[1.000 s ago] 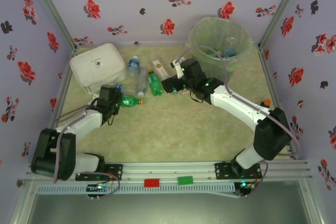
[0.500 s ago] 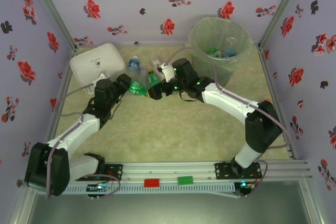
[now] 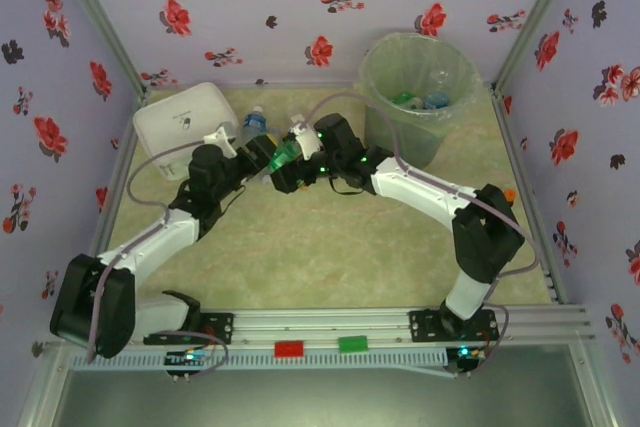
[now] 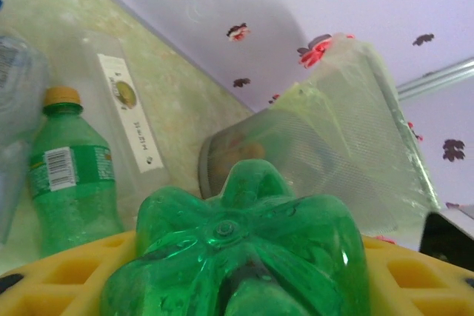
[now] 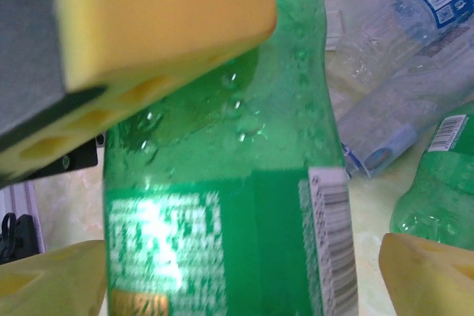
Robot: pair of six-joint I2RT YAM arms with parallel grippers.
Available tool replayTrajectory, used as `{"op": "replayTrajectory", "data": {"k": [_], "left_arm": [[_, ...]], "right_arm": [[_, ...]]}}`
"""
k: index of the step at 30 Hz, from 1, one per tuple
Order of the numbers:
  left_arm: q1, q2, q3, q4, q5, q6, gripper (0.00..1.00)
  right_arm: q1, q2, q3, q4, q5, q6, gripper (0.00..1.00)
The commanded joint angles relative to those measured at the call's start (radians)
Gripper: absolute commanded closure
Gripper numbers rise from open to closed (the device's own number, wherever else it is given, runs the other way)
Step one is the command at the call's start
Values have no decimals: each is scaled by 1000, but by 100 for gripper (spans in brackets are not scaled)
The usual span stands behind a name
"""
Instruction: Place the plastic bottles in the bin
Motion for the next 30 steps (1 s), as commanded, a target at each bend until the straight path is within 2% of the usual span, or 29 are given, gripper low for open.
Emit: {"op": "replayTrajectory", "data": {"k": [1,5,9,12,16,17,24,30], "left_arm": [[-10,12,34,63,56,31,53],[-15,20,37,66,64,30,52],[-17,28,35,78,66,23,47],[-16,30,35,84,67,17,31],[-12,19,43,58,65,33,3],[-9,14,46,47,63,37,0],[70,-69,35,-50,4,63,0],[120,-167,28,-334,-235,52,0]], "right_arm": [[5,18,34,-8,34,-8,17],[5,22,35,-6,44,-12,37],[5,20,34,-11,46,-17,50],[5,15,32,-14,51,-22,54],[4,7,30,-24,62,-31,55],[5,6,29,-27,64,-33,55],[-4,-31,6,-41,109,-44,55],[-52,-105,25,-113,197,-85,56]]}}
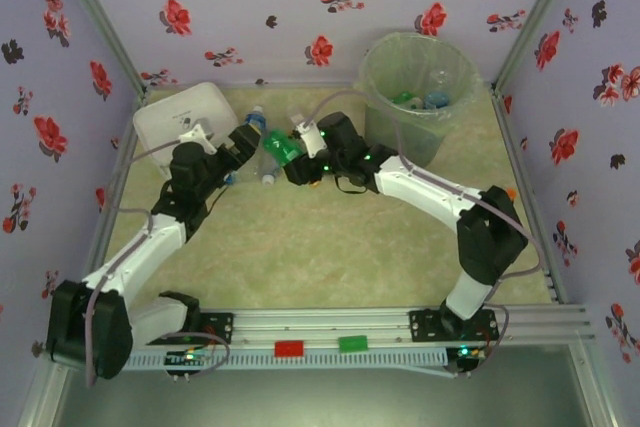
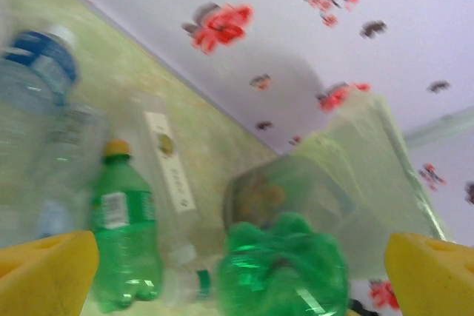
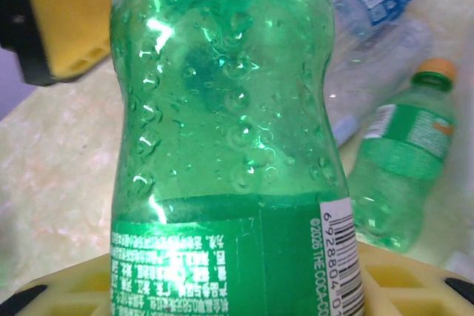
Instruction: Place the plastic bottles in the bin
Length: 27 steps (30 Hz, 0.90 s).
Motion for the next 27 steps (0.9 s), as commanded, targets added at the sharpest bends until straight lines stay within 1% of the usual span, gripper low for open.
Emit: {"op": "replayTrajectory", "data": {"k": [1,4,10,14,19,22,23,27], "left_arm": [[19,-51,-1,-181,-168,5,0],[21,-77,-49,-169,-211,-35,0],[18,-53,-77,-153,-205,-70,0],[7,-22,-64,-154,-194,-71,0],[-16,2,-51,-161,-181,-47,0],[-25,4,-58,-158,-175,-32,0],[-28,3,-62,-157,-170,-30,0],[-29,-7,-78,-159,-171,-31,0]], "right_arm": [[-45,-89,33,-57,90,-48,55],[-97,-130,69,-85,160,-63,56],[-217,-171,183,-87,311,-69,56],[-274,-166,249,-51,439,-75,56],[-332,-155,257,32,578,-81,56],[-373,-130,271,31,614,-83,55],[-385,-120,274,21,648,-84,56],[-427,-71,301,-46,640,-71,55]]}}
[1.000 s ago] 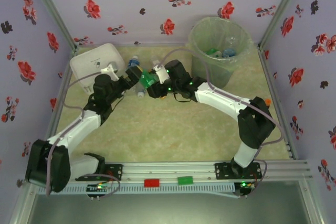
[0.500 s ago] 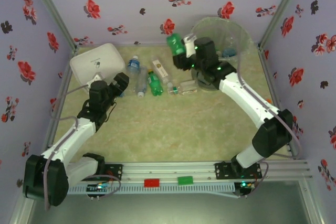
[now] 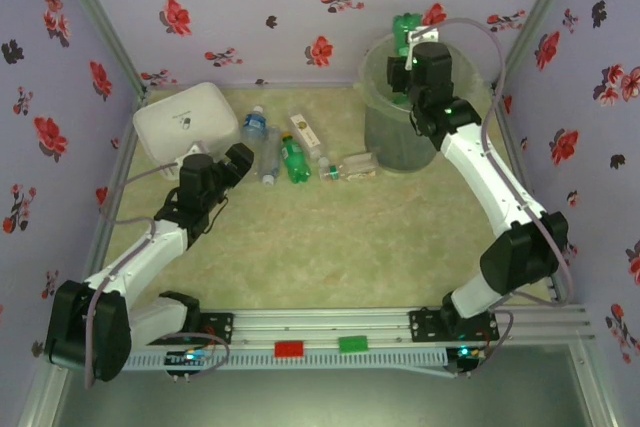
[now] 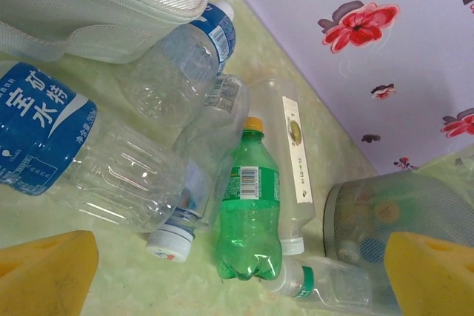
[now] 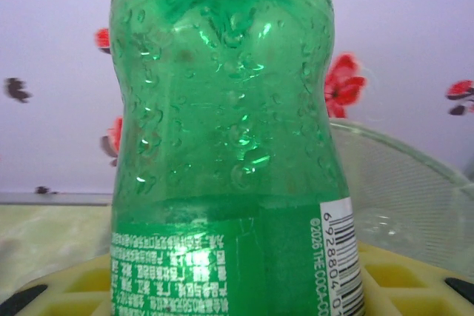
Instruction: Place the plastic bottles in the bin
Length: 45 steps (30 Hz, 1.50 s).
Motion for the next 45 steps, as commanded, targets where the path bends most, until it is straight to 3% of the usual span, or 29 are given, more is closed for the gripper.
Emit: {"op": "replayTrajectory", "data": {"k": [1,9,17,22,27,34,40,45], "left_arm": [[-4,-10,-9,-6,1,26,0],[-4,-16,-12,-8,1,22,0],[-4,-27,-22,-20,-5,9,0],[-5,-24,-22,-22,-19,-3,0],[-5,-11,-35,-29,-77,-58,0],[-3,67,-40,-75,-197,-262,0],[7,194,25,-85,-198,-355,0],[34,281,85,-139,-199,-479,0]], "right_arm": [[-25,48,42,-48,50,-8,55],[-55,104,31,-110,39,27,46],[-58,91,50,-106,56,41,1],[-58,34,54,-84,38,38,1],[-46,-70,-13,-24,-139,55,0],[91,-207,-208,118,-273,40,0],[221,-232,-359,203,-381,87,1],[303,-211,-450,262,-393,129,0]]}}
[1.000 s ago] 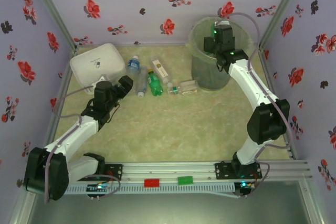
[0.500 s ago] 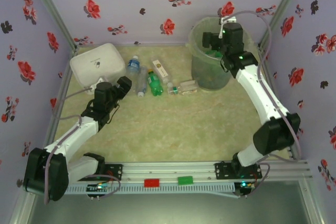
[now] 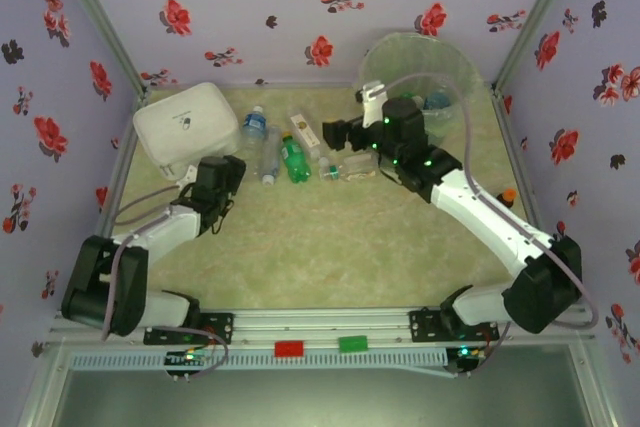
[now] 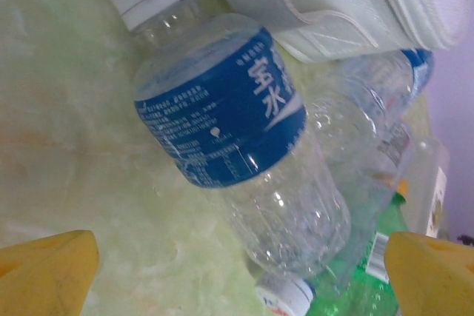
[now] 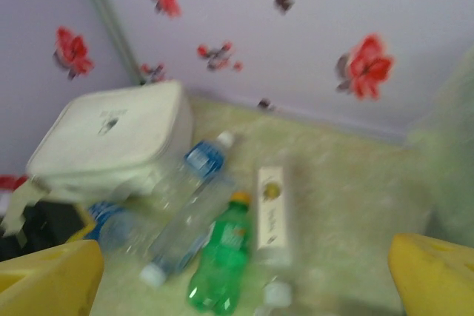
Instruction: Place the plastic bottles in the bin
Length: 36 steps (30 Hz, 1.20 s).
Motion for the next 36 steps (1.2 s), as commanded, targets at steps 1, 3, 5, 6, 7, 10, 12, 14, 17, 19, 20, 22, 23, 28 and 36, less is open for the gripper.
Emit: {"op": "replayTrajectory", "data": {"k": [1,3,5,6,7,10,12,14,17,19,20,22,23,28,36], "left_arm": [[19,48,81,-83,-34,-119,0],[22,79,120,-105,-35,-105,0],[25,109,147,-119,-35,-115,0],[27,121,152,-120,-35,-129,0],[31,133,155,-116,-35,-147,0],[40,164,158,-99,-42,-200,0],[43,187,170,-129,-46,-247,0],[46,211,196,-176,-47,-283,0],[47,240,217,-181,-47,-280,0],[47,260,228,-173,-45,-279,0],[47,268,233,-173,-46,-280,0],[50,289,241,-175,-45,-282,0],[51,297,242,-175,-46,-284,0],[62,336,240,-164,-33,-286,0],[65,343,216,-143,-29,-254,11]], "right_arm": [[45,16,-38,82,-30,40,0],[62,31,-49,93,-31,48,0],[69,55,-52,95,-53,65,0],[72,66,-49,86,-56,68,0],[74,76,-46,75,-56,69,0],[77,93,-43,69,-51,67,0],[79,96,-43,70,-44,67,0],[79,92,-44,71,-38,62,0],[79,87,-53,72,-26,53,0],[79,89,-52,69,-23,49,0],[79,90,-53,65,-23,48,0],[79,93,-49,60,-24,46,0],[79,92,-51,58,-24,46,0],[81,92,-55,56,-20,46,0],[82,93,-53,57,-12,46,0]]}}
